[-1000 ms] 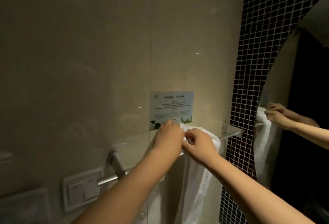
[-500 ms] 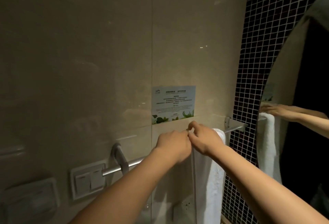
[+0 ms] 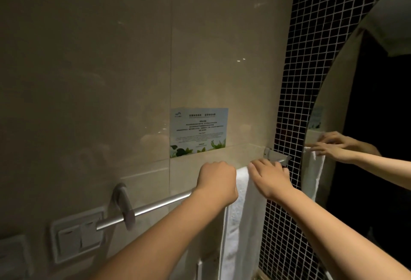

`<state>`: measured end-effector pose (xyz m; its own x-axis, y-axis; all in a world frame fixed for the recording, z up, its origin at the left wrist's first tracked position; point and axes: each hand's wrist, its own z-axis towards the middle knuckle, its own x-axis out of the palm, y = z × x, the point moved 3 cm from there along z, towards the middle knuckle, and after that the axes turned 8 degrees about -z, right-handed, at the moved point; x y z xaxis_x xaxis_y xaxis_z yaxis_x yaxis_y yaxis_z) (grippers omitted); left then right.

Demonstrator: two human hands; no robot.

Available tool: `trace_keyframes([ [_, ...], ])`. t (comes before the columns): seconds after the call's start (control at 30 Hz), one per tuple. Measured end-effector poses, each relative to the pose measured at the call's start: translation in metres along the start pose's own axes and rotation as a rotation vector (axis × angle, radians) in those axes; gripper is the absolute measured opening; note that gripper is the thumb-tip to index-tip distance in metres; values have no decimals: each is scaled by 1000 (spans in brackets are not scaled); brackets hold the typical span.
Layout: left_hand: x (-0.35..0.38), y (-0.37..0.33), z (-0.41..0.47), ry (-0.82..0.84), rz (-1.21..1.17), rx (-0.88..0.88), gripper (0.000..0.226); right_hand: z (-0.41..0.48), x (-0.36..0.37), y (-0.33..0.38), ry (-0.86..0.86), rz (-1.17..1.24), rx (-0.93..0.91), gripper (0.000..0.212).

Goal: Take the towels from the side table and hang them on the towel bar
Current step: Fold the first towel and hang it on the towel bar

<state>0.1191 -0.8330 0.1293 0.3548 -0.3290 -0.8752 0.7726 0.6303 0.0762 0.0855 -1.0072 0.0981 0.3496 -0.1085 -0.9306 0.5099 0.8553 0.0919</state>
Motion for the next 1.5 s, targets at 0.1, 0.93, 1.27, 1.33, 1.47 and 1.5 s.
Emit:
trace_keyframes([
  [0.1, 0, -3, 2, 30, 24, -6, 24, 6, 3, -3, 30, 11, 43, 50],
  [0.93, -7, 1, 76, -88, -80, -12, 32, 55, -23, -16, -14, 276, -75, 33],
  [1.27, 14, -19, 62, 105, -109, 54, 29, 18, 33, -55, -68, 502, 292, 45],
  [1.33, 16, -20, 62, 110, -138, 36, 25, 13, 36, -56, 21, 653, 311, 42],
  [1.47, 12, -19, 69, 95, -143, 6, 8, 18, 19, -59, -128, 577, 271, 24],
  [1.5, 9, -17, 73, 73, -124, 5, 4, 21, 10, -59, -196, 596, 273, 22],
])
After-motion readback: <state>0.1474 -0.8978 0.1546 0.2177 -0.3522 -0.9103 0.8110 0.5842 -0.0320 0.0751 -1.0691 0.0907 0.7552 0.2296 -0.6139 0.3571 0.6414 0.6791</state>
